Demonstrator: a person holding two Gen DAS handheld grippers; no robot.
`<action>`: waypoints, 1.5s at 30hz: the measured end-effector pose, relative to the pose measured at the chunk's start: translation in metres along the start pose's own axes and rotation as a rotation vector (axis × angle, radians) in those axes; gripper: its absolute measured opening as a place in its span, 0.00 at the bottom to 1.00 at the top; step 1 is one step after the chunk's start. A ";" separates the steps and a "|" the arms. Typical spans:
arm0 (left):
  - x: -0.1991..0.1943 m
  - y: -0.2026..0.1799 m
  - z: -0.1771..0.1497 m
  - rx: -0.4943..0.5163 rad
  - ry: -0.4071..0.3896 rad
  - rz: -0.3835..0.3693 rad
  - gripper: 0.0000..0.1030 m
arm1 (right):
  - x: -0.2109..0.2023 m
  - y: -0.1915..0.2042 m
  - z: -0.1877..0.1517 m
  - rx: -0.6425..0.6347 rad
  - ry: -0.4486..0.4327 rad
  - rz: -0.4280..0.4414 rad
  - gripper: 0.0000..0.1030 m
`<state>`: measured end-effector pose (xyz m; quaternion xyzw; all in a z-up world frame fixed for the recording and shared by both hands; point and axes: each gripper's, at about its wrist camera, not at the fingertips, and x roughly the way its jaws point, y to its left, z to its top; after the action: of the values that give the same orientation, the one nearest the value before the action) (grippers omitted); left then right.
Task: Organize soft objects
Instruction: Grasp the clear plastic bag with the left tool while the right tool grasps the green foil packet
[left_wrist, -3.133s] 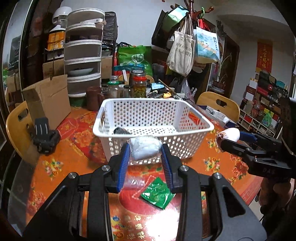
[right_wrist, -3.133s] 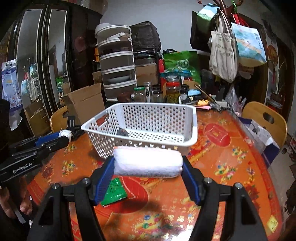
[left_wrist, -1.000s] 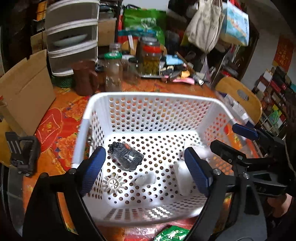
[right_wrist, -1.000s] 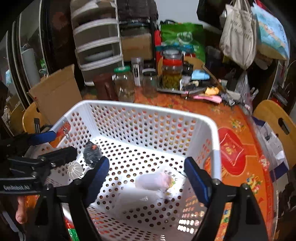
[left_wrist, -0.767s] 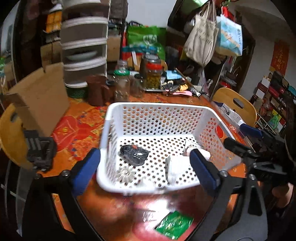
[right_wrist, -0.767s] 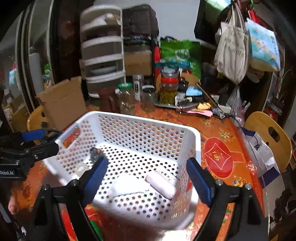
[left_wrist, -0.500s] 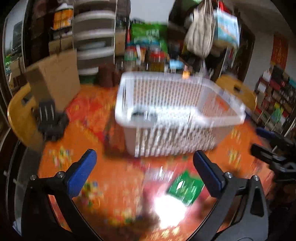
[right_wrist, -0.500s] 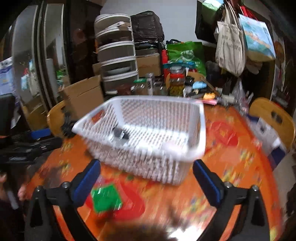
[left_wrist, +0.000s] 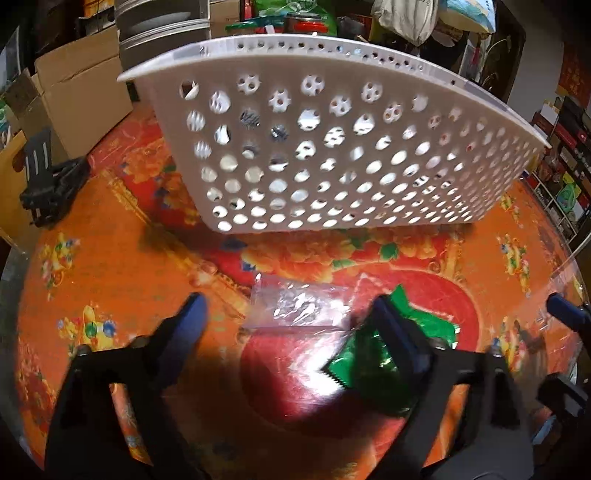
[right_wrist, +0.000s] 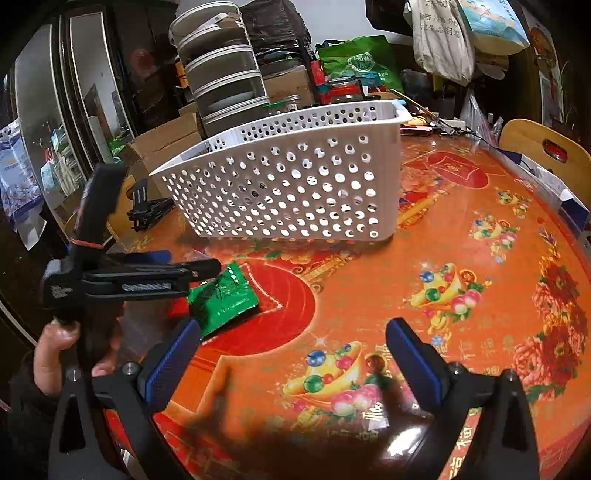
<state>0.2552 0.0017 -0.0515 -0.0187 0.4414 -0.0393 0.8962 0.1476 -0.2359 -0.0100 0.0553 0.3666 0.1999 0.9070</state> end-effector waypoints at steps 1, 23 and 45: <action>0.000 0.003 -0.003 -0.008 0.004 -0.009 0.66 | 0.000 0.002 0.000 -0.004 -0.002 0.004 0.98; -0.023 0.068 -0.007 -0.186 -0.125 -0.112 0.50 | 0.077 0.063 0.019 -0.140 0.136 0.024 0.98; -0.006 0.077 -0.007 -0.229 -0.085 -0.164 0.50 | 0.112 0.090 0.030 -0.265 0.215 -0.090 0.63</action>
<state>0.2498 0.0792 -0.0562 -0.1584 0.4018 -0.0608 0.8999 0.2123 -0.1073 -0.0377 -0.1031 0.4342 0.2103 0.8698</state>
